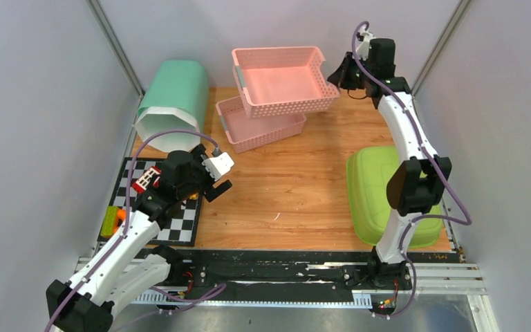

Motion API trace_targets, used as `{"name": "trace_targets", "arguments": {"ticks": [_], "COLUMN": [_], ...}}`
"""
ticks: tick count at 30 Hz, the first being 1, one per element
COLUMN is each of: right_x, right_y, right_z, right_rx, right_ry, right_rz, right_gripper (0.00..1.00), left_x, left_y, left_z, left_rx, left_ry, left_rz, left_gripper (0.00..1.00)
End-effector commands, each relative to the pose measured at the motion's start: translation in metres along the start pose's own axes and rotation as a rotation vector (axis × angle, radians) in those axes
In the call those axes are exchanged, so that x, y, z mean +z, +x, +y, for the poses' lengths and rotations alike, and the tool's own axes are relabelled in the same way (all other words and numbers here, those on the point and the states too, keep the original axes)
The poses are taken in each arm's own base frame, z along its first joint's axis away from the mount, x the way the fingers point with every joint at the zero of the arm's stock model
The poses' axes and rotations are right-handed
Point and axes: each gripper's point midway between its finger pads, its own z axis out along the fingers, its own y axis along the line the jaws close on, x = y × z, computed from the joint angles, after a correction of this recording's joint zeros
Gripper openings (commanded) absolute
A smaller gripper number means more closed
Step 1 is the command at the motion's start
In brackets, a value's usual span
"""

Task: Turn the large container upside down

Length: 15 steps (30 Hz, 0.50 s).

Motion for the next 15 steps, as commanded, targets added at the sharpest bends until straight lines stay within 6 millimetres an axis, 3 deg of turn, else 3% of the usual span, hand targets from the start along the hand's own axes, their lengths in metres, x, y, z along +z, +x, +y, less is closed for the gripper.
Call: {"name": "trace_targets", "arguments": {"ticks": [1,8,15], "right_x": [-0.038,-0.086,-0.116], "right_y": [0.004,0.046,0.1], "right_z": [-0.003,0.0,0.008], "right_rx": [-0.069,-0.197,-0.271], "right_ry": [-0.008,-0.02,-0.094], "right_rz": [-0.007,0.048,0.153], "right_gripper": [0.03,0.03,0.03], "left_x": [-0.011,-0.03,-0.038], "left_y": [-0.014,-0.039,-0.056], "left_z": [0.0,0.005,0.023], "left_rx": [0.032,0.12,0.24], "left_ry": [0.007,0.041,0.019], "left_rz": [-0.059,-0.107,-0.077], "left_gripper": [1.0,1.0,1.0]}}
